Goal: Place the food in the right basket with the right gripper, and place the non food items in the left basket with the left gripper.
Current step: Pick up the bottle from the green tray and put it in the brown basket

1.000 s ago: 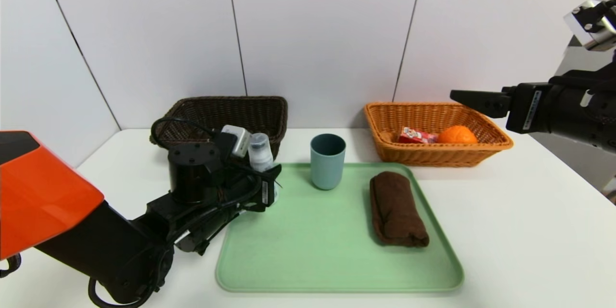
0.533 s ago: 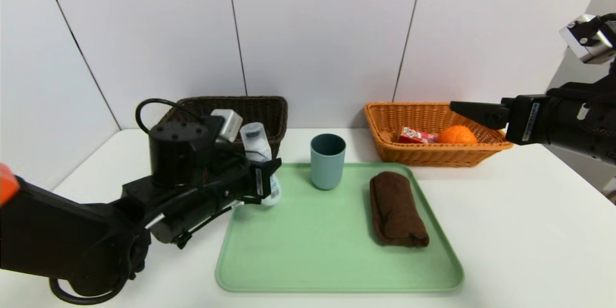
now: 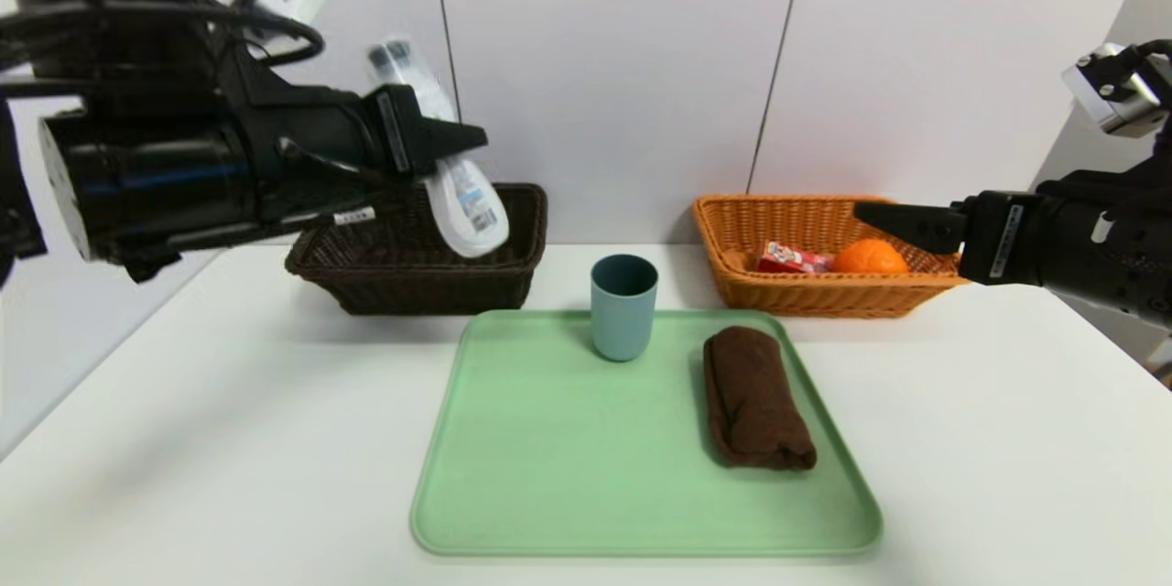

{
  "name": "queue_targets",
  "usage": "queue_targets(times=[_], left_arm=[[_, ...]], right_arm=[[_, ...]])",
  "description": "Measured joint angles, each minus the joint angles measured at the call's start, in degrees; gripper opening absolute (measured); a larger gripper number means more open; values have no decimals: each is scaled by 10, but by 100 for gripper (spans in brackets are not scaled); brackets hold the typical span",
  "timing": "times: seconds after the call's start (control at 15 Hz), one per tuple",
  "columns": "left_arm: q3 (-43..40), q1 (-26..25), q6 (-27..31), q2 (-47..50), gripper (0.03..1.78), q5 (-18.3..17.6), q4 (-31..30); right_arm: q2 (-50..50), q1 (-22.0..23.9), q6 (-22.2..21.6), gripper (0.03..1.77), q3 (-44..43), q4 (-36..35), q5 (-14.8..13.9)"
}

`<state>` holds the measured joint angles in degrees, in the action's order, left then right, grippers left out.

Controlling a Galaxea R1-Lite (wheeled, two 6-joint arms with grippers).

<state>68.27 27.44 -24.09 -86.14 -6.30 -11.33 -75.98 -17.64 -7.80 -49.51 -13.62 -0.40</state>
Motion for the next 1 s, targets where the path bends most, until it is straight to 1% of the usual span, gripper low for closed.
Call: queue_targets(times=[0.07,0.2,0.4,0.53,0.67,0.87,1.0], left_arm=[[31,-23,15,-2,63,0,16],[79,-69,60,-21,63,2,25],[134,-129,150,-79,63,28,26],[159,-158,175,-130,63,38,21],[172,-183,190,-180,63,40,-5],[179,-215,213,-252,63,44,-72],[180,-227,222,-284,63,45,-93]], right_arm=[[-1,0,0,171,1,0,1],[-3,0,0,171,2,0,1],[-8,0,0,171,3,0,2],[-13,0,0,171,2,-1,2],[-16,1,0,171,1,-1,2],[-22,1,0,171,0,-1,2],[-29,2,5,171,-2,-2,2]])
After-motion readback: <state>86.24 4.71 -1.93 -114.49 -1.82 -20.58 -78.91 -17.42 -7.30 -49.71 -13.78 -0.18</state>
